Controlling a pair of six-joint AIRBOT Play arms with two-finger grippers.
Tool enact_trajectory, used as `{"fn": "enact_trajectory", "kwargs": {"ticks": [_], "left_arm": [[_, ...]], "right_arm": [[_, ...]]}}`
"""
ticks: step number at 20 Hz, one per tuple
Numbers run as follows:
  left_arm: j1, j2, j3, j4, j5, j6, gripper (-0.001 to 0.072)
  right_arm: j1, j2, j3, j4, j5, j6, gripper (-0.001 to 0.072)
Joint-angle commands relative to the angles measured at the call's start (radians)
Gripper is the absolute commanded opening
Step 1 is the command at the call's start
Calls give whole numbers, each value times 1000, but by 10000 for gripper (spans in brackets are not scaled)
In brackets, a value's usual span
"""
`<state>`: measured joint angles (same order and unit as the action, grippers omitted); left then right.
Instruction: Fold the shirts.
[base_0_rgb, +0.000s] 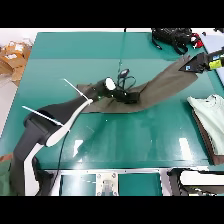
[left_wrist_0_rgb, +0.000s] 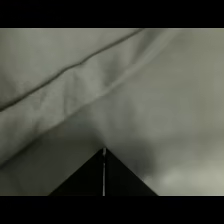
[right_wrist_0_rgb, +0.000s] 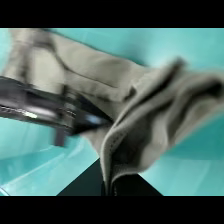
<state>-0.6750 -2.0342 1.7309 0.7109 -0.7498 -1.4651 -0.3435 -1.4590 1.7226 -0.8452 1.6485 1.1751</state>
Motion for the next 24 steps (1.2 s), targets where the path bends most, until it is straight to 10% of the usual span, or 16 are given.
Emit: {"fn": "enact_trajectory", "kwargs": {"ticks": [1, 14, 24], "left_arm": [[-35, -35, 2, -68, 61, 0, 32], [407, 160, 360, 308, -697, -105, 32], [754, 314, 360, 355, -845, 8, 32]], "right_arm": [[35, 64, 1, 15, 9, 2, 16], [196, 45, -38, 76, -124, 118, 16], [878, -248, -38, 69, -823, 232, 27]]}}
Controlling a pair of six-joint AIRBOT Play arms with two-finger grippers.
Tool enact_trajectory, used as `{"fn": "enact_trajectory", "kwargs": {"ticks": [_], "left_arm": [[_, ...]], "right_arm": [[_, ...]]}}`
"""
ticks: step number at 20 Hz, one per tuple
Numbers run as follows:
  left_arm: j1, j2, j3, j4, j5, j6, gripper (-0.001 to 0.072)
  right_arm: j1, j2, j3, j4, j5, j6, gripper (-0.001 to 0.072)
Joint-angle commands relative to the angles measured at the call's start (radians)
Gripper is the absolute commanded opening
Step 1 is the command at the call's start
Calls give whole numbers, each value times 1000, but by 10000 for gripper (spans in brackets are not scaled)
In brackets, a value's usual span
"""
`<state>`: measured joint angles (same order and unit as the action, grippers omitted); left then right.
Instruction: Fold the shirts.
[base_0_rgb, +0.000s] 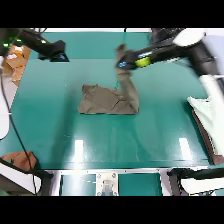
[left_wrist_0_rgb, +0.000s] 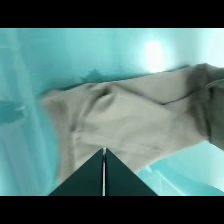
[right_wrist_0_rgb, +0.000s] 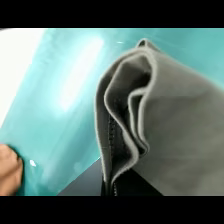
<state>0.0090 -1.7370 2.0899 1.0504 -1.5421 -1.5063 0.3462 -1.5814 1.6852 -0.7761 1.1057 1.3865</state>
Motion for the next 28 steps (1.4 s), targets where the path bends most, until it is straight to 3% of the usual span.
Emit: {"fn": "enact_trajectory", "kwargs": {"ticks": [1, 3, 4, 9, 14, 18, 21, 26, 27, 28], "left_arm": [[80, 17, 1, 15, -56, 49, 32], [89, 16, 1, 17, -57, 63, 32], [88, 16, 1, 16, -56, 86, 32], [88, 16, -31, 16, -51, 95, 32], [88, 16, -80, 17, -48, 94, 32], [88, 16, -80, 16, -45, 93, 32], [88, 16, -80, 16, -45, 93, 32], [88, 16, -80, 16, -48, 93, 32], [88, 16, -80, 16, -51, 94, 32], [88, 16, -80, 16, -53, 94, 32]], "right_arm": [[256, -195, 0, 16, -389, 21, 168], [347, -300, 0, 38, -500, 24, 529], [356, -327, 0, 32, -499, 37, 546], [102, -237, 0, -90, -183, 127, 546], [-269, -119, -62, -195, 137, 134, 545], [-410, -88, -365, -175, 87, 126, 546], [-379, -106, -535, 40, -42, -3, 546], [-237, -182, -541, 309, -152, -121, 543], [-220, -188, -526, 351, -161, -143, 373], [-217, -187, -498, 378, -150, -161, 63]]}}
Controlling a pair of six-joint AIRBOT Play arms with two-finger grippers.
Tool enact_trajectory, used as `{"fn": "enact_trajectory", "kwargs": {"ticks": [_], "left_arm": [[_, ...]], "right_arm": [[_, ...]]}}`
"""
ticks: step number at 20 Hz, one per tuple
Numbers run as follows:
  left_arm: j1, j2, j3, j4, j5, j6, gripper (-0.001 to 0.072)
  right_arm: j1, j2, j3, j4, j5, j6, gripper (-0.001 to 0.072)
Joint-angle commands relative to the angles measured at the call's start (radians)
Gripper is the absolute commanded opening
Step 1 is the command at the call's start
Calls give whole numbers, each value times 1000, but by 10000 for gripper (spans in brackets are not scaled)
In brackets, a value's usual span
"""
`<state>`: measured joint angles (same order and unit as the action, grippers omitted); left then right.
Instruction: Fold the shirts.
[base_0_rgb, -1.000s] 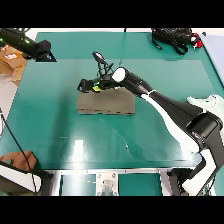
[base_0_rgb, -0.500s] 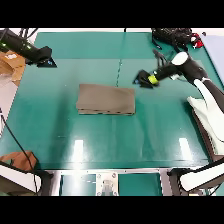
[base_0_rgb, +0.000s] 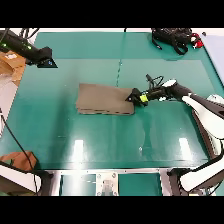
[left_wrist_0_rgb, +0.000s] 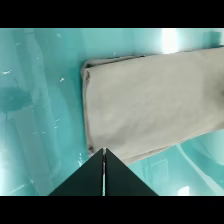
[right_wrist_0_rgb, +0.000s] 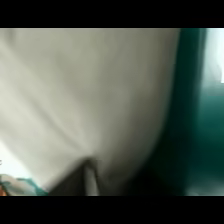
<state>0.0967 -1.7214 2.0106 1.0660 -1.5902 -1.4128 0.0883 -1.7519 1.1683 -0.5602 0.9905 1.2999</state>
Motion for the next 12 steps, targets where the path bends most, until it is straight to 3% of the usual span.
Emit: {"fn": "enact_trajectory", "kwargs": {"ticks": [1, 5, 9, 12], "left_arm": [[0, 1, 0, 0, -5, 0, 32], [0, 1, 0, 0, -19, 0, 32], [0, 1, 0, 0, -29, 0, 32], [0, 1, 0, -1, -24, -1, 32]], "right_arm": [[35, -11, 59, 167, -7, -73, 17], [-112, 97, 248, 112, 84, 10, 16], [-379, 238, 396, -85, 208, 150, 15], [-620, 306, 462, -171, 282, 193, 15]]}}
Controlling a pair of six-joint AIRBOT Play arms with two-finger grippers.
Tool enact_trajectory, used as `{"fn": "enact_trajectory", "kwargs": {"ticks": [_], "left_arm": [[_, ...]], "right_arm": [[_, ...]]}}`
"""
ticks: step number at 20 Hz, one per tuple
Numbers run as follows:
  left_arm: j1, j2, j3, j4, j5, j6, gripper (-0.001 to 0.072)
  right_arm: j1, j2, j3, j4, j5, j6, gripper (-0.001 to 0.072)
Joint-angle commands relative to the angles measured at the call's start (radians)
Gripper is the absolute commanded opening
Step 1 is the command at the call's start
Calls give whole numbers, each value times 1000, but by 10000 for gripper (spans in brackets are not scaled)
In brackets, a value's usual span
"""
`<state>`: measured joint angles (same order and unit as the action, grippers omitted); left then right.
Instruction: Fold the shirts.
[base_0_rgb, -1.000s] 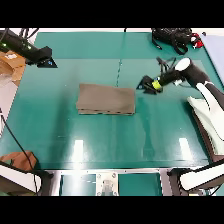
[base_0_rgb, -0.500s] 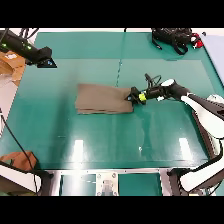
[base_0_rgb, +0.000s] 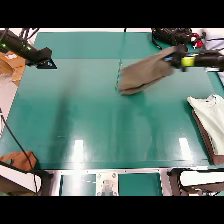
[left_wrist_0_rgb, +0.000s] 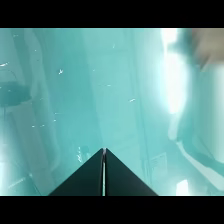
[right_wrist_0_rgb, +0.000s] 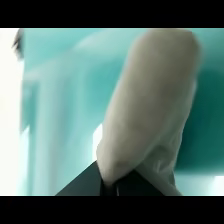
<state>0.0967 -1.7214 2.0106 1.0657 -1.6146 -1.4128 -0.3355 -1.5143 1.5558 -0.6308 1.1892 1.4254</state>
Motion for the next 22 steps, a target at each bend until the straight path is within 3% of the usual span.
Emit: {"fn": "enact_trajectory", "kwargs": {"ticks": [1, 6, 11, 17, 19, 22], "left_arm": [[0, 1, 0, -1, 1, -1, 32], [0, 1, 0, -3, 1, -1, 32], [0, 1, 0, -3, -3, -3, 32], [-2, 1, 0, -26, -29, -4, 32], [-2, 1, 0, -42, -29, -3, 32], [-2, 1, 0, -58, -29, -3, 32]], "right_arm": [[-275, 79, 90, -100, 106, 68, 15], [-628, 84, 146, -109, 222, 82, 15], [-767, 88, 146, -179, 329, 97, 15], [-768, 130, 145, -642, 563, 335, 15], [-768, 130, 121, -795, 655, 348, 15], [-768, 140, 1, -937, 652, 352, 16]]}}
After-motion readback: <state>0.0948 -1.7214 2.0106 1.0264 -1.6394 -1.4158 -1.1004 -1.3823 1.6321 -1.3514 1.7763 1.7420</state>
